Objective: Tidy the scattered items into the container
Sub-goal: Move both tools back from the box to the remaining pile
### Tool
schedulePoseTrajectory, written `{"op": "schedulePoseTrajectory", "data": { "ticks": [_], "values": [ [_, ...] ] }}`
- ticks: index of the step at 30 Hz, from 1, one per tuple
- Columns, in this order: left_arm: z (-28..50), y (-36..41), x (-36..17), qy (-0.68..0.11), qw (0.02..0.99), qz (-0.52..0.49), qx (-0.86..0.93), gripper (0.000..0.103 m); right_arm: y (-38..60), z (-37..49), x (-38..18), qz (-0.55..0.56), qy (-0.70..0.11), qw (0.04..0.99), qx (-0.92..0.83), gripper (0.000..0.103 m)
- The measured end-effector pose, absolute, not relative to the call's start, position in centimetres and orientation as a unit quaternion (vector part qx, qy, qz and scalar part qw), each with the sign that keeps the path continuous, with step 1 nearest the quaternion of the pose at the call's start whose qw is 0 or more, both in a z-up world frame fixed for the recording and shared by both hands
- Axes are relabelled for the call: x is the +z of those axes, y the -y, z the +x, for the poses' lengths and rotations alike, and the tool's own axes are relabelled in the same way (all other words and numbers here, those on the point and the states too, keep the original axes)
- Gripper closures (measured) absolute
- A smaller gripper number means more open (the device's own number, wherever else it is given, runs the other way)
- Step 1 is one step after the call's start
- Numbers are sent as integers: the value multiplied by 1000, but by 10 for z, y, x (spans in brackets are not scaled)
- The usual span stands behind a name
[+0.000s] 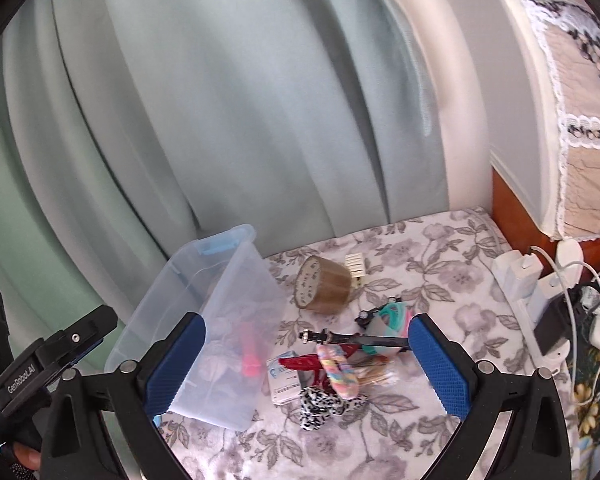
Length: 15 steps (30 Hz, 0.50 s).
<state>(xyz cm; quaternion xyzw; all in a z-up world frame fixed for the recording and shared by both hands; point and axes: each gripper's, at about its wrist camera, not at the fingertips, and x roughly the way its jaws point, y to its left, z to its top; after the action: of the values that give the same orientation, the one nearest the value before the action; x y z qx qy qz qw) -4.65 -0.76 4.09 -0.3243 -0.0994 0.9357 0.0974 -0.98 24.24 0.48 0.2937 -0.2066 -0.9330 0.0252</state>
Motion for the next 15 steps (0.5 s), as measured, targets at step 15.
{"op": "schedulePoseTrajectory", "data": {
  "ticks": [15],
  "values": [
    [-49,-91,-7,16,196,-419,886,7,-337,9,-44,315,282,-36,-906,0]
  ]
}}
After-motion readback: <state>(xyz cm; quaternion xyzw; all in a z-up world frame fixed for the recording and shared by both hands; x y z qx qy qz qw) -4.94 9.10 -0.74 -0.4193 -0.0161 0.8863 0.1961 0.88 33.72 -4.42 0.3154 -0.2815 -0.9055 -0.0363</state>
